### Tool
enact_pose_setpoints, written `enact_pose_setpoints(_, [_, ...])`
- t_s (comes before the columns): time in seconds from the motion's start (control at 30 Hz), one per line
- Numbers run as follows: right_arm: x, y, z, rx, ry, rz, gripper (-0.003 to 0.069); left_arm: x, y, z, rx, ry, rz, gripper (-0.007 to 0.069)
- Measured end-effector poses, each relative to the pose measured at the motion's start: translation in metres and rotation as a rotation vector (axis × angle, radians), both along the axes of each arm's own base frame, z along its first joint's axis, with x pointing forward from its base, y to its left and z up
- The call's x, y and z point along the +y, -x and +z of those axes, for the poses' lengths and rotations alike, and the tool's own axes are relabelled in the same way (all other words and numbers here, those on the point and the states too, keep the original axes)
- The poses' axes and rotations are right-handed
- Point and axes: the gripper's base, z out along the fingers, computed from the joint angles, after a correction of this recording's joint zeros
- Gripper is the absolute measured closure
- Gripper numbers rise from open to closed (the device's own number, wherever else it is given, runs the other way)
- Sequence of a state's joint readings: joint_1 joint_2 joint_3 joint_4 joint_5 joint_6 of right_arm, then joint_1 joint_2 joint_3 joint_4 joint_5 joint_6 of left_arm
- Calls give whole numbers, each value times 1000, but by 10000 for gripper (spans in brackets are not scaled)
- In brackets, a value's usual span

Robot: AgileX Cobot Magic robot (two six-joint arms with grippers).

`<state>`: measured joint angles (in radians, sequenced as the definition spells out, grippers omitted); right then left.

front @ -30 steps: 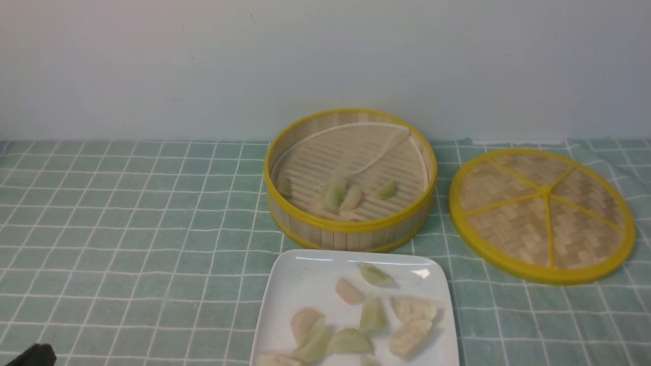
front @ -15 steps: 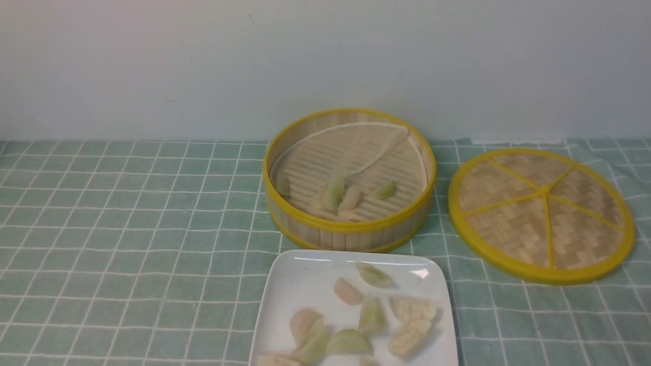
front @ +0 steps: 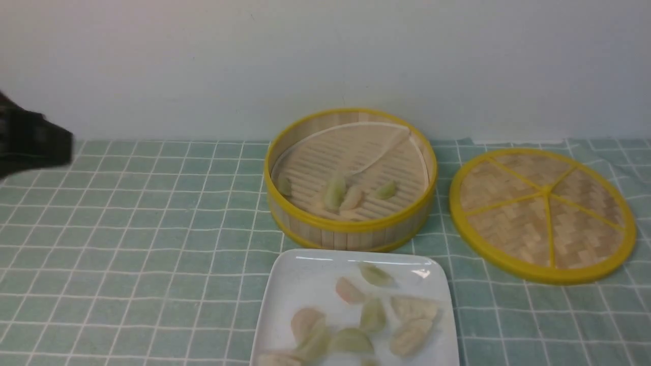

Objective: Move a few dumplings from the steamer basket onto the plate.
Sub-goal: Use the left arm to grab a dumpling from the steamer

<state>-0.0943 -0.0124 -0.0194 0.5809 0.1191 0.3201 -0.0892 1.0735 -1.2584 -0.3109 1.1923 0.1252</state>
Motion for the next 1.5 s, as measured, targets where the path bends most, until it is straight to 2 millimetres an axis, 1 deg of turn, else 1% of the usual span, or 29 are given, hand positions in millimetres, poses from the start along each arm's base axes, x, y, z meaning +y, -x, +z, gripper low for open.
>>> enact_pose_setpoints(0.03, [5,2,11,29,42,51,673,-2,-14,-11,63,-20,-28,631])
enact_pose_setpoints(0.07, [6,3,13,34,51,57,673,-2,-13,-11,65,-23,-32,631])
enact_pose_setpoints(0.1, [11,6,34,71,129,118,673,-8,-33,-27,141,-52,-80,631])
enact_pose_setpoints(0.17, [17,6,69,141,251,190,673,-21,-55,-41,194,-102,-148,631])
enact_pose_setpoints(0.2, [20,4,80,193,295,231,673,-27,-61,-44,203,-116,-171,631])
enact_pose_setpoints(0.23, [20,4,83,203,308,239,673,-28,-65,-46,212,-123,-176,631])
enact_pose_setpoints(0.27, [24,-4,108,308,407,315,673,-41,-77,-47,214,-146,-217,631])
enact_pose_setpoints(0.4, [27,-28,141,503,604,458,673,-74,-103,-52,220,-164,-300,631])
enact_pose_setpoints(0.5, [28,-39,148,622,672,551,673,-99,-126,-63,221,-188,-376,629])
enact_pose_setpoints(0.6, [30,-42,145,680,669,605,673,-122,-154,-78,193,-224,-432,601])
enact_pose_setpoints(0.63, [30,-42,145,683,670,608,673,-124,-155,-80,194,-227,-436,598])
enact_pose_setpoints(0.67, [31,-40,144,696,663,629,673,-134,-169,-89,174,-233,-444,566])
enact_pose_setpoints(0.7, [31,-40,144,697,660,636,673,-140,-177,-95,158,-236,-445,540])
enact_pose_setpoints(0.73, [31,-40,144,697,661,636,673,-142,-178,-96,155,-236,-445,534])
enact_pose_setpoints(0.77, [32,-40,144,693,654,642,673,-151,-191,-108,129,-240,-446,475])
enact_pose_setpoints(0.8, [32,-40,144,692,651,644,673,-155,-199,-115,109,-239,-441,436])
enact_pose_setpoints(0.83, [33,-40,144,690,650,645,673,-158,-204,-118,83,-234,-433,404])
enact_pose_setpoints(0.93, [33,-40,144,690,649,646,673,-166,-222,-141,41,-225,-410,284])
enact_pose_setpoints(1.0, [33,-40,144,690,648,646,673,-169,-230,-155,32,-227,-401,233])
enact_pose_setpoints(1.03, [33,-40,144,690,649,646,673,-171,-236,-167,27,-227,-394,206])
enact_pose_setpoints(1.07, [33,-40,144,690,649,646,673,-172,-236,-166,22,-226,-393,206])
enact_pose_setpoints(1.1, [33,-40,144,690,649,646,673,-174,-242,-180,22,-228,-387,187])
enact_pose_setpoints(1.2, [33,-40,144,690,649,646,673,-177,-250,-202,30,-233,-380,186])
enact_pose_setpoints(1.3, [33,-40,144,690,649,646,673,-179,-255,-222,43,-237,-376,213])
enact_pose_setpoints(1.33, [33,-40,144,690,649,646,673,-179,-256,-231,57,-241,-377,230])
enact_pose_setpoints(1.4, [33,-40,144,690,649,646,673,-180,-257,-239,71,-245,-378,279])
enact_pose_setpoints(1.43, [33,-40,145,689,650,646,673,-180,-257,-241,77,-246,-378,316])
enact_pose_setpoints(1.47, [33,-40,145,689,650,646,673,-180,-257,-241,77,-246,-378,316])
enact_pose_setpoints(1.5, [33,-40,145,689,651,646,673,-180,-257,-241,82,-243,-374,382])
